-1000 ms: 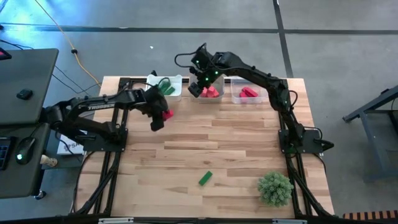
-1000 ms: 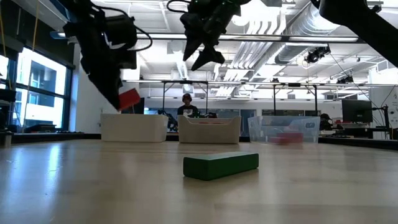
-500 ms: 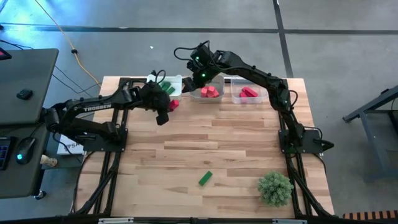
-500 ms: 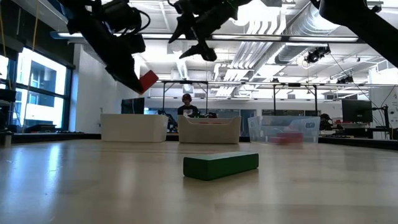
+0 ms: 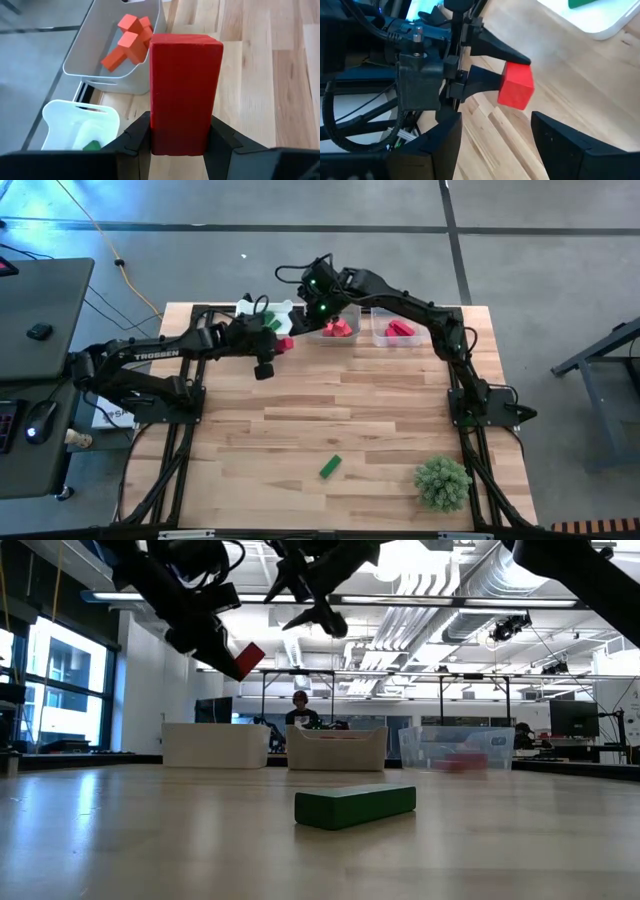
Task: Sort & place blocks by color
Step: Put the red wooden block into the transparent bin
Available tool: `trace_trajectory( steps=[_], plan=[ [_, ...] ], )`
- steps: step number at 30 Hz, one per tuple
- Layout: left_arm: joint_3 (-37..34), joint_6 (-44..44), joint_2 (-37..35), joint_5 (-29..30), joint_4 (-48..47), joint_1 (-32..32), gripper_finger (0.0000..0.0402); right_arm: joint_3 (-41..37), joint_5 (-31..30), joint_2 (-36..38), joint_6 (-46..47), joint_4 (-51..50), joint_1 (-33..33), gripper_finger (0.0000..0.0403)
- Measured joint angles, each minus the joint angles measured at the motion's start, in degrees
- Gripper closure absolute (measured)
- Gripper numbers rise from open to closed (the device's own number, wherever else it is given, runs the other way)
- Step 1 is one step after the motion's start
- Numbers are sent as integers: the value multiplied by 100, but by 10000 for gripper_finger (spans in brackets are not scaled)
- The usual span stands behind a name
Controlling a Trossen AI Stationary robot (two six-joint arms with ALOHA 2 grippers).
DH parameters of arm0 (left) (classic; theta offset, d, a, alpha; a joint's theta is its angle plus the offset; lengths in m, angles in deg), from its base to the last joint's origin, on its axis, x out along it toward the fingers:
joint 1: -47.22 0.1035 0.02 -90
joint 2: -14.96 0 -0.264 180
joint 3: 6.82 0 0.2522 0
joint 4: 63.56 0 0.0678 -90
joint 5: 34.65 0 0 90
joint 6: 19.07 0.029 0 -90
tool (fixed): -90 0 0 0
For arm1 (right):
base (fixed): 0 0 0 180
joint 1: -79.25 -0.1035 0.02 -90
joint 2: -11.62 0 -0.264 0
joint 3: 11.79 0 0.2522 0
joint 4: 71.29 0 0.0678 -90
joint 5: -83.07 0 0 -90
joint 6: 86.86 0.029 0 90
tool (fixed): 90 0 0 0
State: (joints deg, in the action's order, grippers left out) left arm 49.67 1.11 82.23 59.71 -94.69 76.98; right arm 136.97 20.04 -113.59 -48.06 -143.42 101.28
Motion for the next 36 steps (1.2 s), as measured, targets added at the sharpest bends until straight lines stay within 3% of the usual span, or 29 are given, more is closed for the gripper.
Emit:
trace_trajectory(
  steps=[13, 28, 32, 36],
  plan=[
    [290, 118, 0, 125, -132, -446, 293, 0, -713, -4, 193, -23, -425, 176],
    [902, 256, 0, 326, -259, -481, 293, 0, -1415, -4, 473, -87, -613, 178],
    [907, 254, 0, 341, -315, -481, 293, 0, -1443, -4, 492, -34, -610, 201],
    [907, 254, 0, 356, -412, -481, 292, 0, -1448, -4, 507, 9, -618, 250]
  ],
)
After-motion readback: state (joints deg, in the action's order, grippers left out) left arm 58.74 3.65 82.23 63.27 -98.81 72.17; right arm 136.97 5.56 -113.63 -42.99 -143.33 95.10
